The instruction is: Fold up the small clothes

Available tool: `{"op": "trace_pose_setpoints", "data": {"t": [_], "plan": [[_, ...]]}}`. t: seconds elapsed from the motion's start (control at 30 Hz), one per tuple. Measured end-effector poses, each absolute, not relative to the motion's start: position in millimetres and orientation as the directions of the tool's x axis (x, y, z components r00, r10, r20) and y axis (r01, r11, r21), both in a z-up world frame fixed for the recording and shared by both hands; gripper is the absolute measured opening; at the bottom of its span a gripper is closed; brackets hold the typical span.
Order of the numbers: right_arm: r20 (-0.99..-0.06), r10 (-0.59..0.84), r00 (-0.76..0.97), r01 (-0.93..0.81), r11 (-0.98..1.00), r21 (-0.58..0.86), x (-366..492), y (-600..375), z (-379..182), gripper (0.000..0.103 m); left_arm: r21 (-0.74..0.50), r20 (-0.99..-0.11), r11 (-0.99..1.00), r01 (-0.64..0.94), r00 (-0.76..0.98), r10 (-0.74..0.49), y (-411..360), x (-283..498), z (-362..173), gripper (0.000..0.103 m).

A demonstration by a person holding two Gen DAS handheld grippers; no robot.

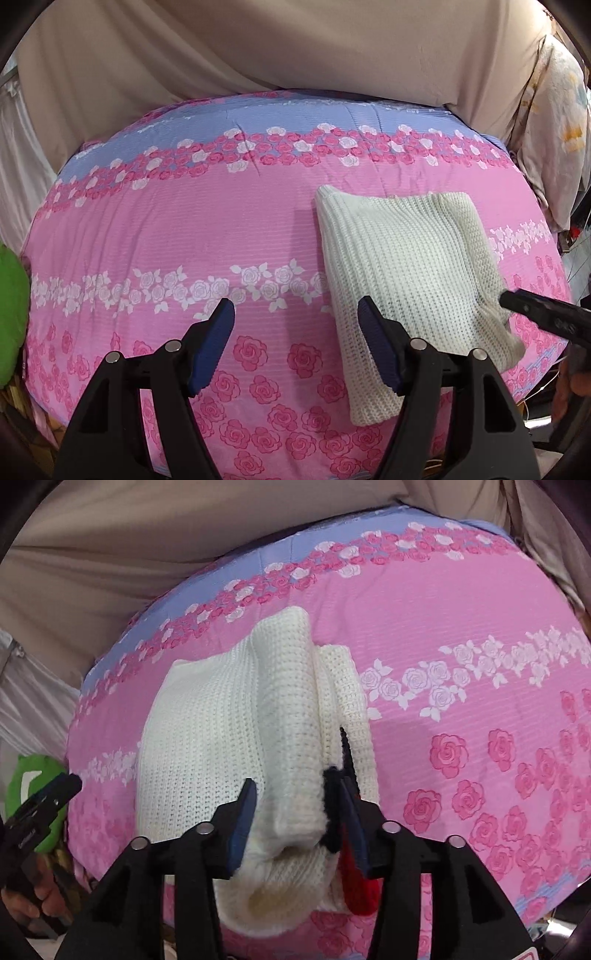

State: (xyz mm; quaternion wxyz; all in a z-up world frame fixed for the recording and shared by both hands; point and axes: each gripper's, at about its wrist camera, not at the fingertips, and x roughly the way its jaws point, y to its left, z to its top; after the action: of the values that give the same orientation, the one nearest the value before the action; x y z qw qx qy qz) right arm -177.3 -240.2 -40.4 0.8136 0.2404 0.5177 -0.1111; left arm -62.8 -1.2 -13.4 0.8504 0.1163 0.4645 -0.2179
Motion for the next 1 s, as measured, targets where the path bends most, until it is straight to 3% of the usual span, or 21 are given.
{"op": "trace_pose_setpoints", "data": {"t": [0.1, 0.2, 0.23, 0.27, 0.3, 0.37, 0.47, 0.6, 0.63, 0.73, 0.83, 1.0], "plan": [[-0.893, 0.094, 0.441, 0.393, 0.874, 0.286, -195.6, -229.7, -28.4, 0.059, 0.002, -0.841, 0.871, 0.491, 0.472, -0.264, -7.2, -62.1, -13.3, 0.069], [-0.891, 0.187, 0.414, 0.368, 0.861, 0.352, -191.3, -218.2, -54.8, 0.066, -0.006, -0.853, 0.86, 0.51, 0.446, -0.271, -14.9, -61.8, -18.8, 0.069], [-0.898, 0.195, 0.395, 0.367, 0.862, 0.349, -188.4, -216.6, -65.5, 0.056, -0.012, -0.858, 0.856, 0.517, 0.434, -0.274, -18.1, -62.0, -21.2, 0.069], [-0.899, 0.215, 0.381, 0.362, 0.86, 0.359, -185.9, -216.0, -74.9, 0.018, -0.013, -0.861, 0.853, 0.522, 0.428, -0.275, -20.3, -62.5, -22.3, 0.069], [-0.885, 0.255, 0.389, 0.366, 0.839, 0.403, -185.3, -219.5, -78.4, 0.01, -0.011, -0.862, 0.85, 0.527, 0.426, -0.275, -22.4, -63.5, -22.6, 0.069], [-0.813, 0.289, 0.506, 0.367, 0.78, 0.506, -196.7, -231.5, -53.5, 0.01, -0.003, -0.858, 0.842, 0.54, 0.432, -0.279, -24.8, -66.1, -20.3, 0.069], [-0.798, 0.249, 0.549, 0.366, 0.786, 0.498, -216.2, -243.6, -29.6, 0.01, -0.001, -0.862, 0.836, 0.549, 0.423, -0.279, -27.3, -66.6, -22.7, 0.071], [-0.929, 0.203, 0.31, 0.429, 0.842, 0.327, -225.5, -246.5, -110.3, 0.009, -0.01, -0.879, 0.832, 0.555, 0.392, -0.272, -29.7, -66.4, -32.4, 0.071], [-0.926, 0.229, 0.302, 0.438, 0.829, 0.348, -227.1, -246.6, -120.6, 0.008, -0.011, -0.881, 0.833, 0.554, 0.389, -0.27, -29.4, -66.3, -32.9, 0.071], [-0.909, 0.203, 0.364, 0.467, 0.805, 0.367, -224.5, -249.9, -91.9, 0.015, 0.004, -0.878, 0.832, 0.554, 0.401, -0.263, -28.0, -66.4, -31.0, 0.071], [-0.892, 0.109, 0.44, 0.454, 0.83, 0.325, -215.5, -255.8, -50.3, 0.06, 0.012, -0.875, 0.832, 0.555, 0.409, -0.26, -31.3, -65.4, -31.0, 0.071], [-0.886, 0.053, 0.461, 0.421, 0.866, 0.271, -159.8, -268.4, -49.8, 0.063, 0.012, -0.868, 0.826, 0.563, 0.417, -0.271, -42.4, -65.1, -30.5, 0.071]]}}
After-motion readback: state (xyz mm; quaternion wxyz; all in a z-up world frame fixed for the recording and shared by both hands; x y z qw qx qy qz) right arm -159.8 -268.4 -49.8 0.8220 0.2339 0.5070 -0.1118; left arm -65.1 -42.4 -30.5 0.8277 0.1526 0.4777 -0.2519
